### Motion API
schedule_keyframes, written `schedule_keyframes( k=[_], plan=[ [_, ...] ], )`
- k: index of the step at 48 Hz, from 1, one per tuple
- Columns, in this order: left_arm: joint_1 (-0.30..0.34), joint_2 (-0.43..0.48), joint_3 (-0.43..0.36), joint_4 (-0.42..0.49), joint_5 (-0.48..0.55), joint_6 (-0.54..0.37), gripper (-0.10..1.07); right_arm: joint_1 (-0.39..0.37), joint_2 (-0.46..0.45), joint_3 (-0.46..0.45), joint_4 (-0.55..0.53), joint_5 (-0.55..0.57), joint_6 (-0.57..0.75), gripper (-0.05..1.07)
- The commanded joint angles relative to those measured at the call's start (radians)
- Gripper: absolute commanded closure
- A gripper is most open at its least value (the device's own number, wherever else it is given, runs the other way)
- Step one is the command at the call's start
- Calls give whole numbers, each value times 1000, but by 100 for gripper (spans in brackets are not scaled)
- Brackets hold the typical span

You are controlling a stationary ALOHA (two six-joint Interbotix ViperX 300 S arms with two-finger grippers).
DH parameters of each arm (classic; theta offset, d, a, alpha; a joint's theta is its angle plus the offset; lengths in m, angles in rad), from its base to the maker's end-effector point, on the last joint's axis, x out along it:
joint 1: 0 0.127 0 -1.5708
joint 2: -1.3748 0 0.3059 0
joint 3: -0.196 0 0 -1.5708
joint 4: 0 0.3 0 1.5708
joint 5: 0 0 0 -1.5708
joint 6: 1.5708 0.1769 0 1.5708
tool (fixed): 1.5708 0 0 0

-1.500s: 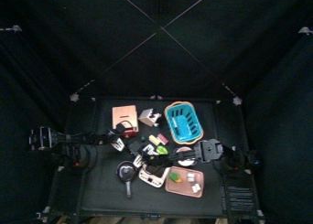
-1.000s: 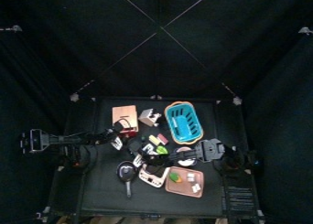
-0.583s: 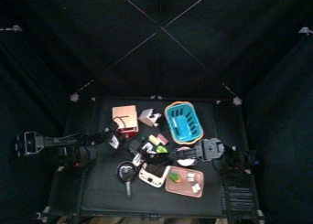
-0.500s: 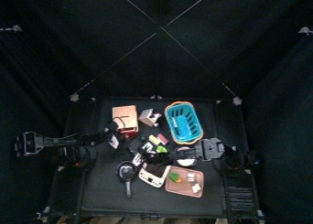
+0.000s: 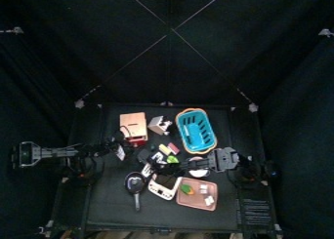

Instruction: Grab green sushi roll

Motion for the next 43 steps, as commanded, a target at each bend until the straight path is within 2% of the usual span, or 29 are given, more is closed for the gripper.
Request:
schedule_keyframes(
  k=[1,10,27,35,43],
  plan=[
    [-9,-61,-2,6,8,3,14,-3,-49,-20,3,12,-3,25],
    [-8,-158,34,35,8,3,14,2,-78,-21,3,14,-3,25],
    [-18,-127,20,86,-6,5,14,2,-91,-40,14,25,-5,25],
    [-28,-129,23,118,60,5,14,2,-114,-51,5,28,-3,25],
    [-35,-143,31,118,60,-2,14,5,-130,-55,5,58,-3,26]
  ],
)
